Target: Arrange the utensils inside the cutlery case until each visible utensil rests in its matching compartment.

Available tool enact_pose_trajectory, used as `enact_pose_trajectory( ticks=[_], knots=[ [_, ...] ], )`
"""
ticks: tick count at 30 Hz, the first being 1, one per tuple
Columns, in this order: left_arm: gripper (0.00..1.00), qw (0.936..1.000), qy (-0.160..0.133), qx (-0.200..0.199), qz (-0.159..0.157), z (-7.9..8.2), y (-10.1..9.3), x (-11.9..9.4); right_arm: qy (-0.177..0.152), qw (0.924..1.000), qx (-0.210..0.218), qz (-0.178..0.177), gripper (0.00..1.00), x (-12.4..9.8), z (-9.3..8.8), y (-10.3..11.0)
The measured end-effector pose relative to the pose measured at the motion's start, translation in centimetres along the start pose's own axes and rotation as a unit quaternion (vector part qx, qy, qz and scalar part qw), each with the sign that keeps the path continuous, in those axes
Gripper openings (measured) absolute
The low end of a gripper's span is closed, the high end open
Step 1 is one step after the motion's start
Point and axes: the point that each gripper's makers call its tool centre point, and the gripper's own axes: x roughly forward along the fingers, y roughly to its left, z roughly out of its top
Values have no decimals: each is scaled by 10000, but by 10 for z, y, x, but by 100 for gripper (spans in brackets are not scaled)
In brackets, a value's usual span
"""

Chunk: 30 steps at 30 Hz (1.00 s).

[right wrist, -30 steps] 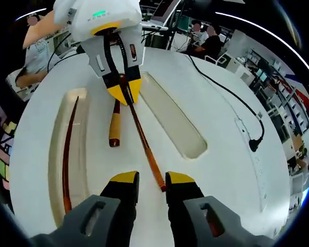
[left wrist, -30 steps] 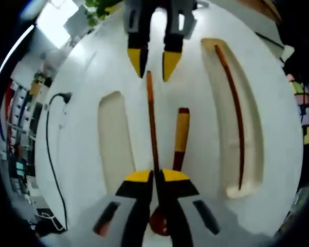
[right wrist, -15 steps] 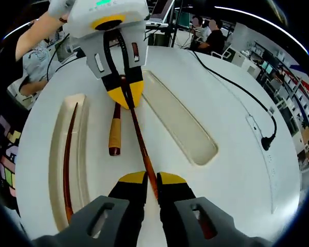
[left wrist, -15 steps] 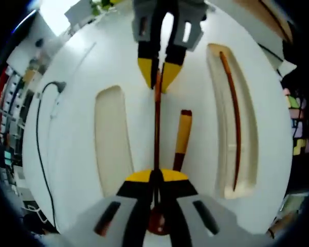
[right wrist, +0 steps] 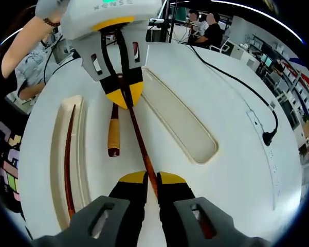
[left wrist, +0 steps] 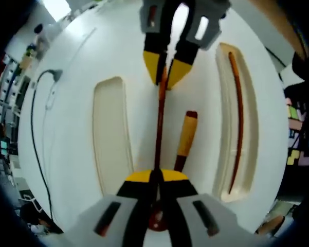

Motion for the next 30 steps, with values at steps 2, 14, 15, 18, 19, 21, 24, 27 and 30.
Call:
enact_pose_trajectory(
  ticks=[2, 14, 15, 18, 19, 21, 24, 27, 30],
  knots=[
    [4, 10000, 79, 14, 29, 0, 0, 0, 42, 10000, -17, -38, 6, 0, 0, 0],
    [3, 9980, -563, 288, -85, -2, 3, -2, -75, 9998, -188, -90, 5, 0, 1, 0],
    [3, 9975, -547, 443, -36, -1, 2, -2, -90, 9997, -228, -71, 5, 0, 1, 0],
    [3, 9972, -510, 542, -54, 0, 3, -2, -51, 9993, -363, -91, 5, 0, 1, 0],
    [3, 9975, -487, 506, -81, 1, 4, -1, -11, 9991, -405, -97, 5, 0, 1, 1],
    [3, 9979, -407, 510, -43, 1, 8, -1, 33, 9990, -431, -90, 5, 0, 1, 0],
    [3, 9981, -250, 559, -11, 0, 9, -1, 80, 9991, -399, -72, 5, 1, 2, -1],
    [3, 9975, -245, 661, -53, 2, 6, -5, 157, 9989, -442, -72, 4, -2, 1, -3],
    [3, 9968, -300, 740, 19, 4, 6, -13, 70, 9988, -461, -175, 5, -12, 7, -7]
  ],
)
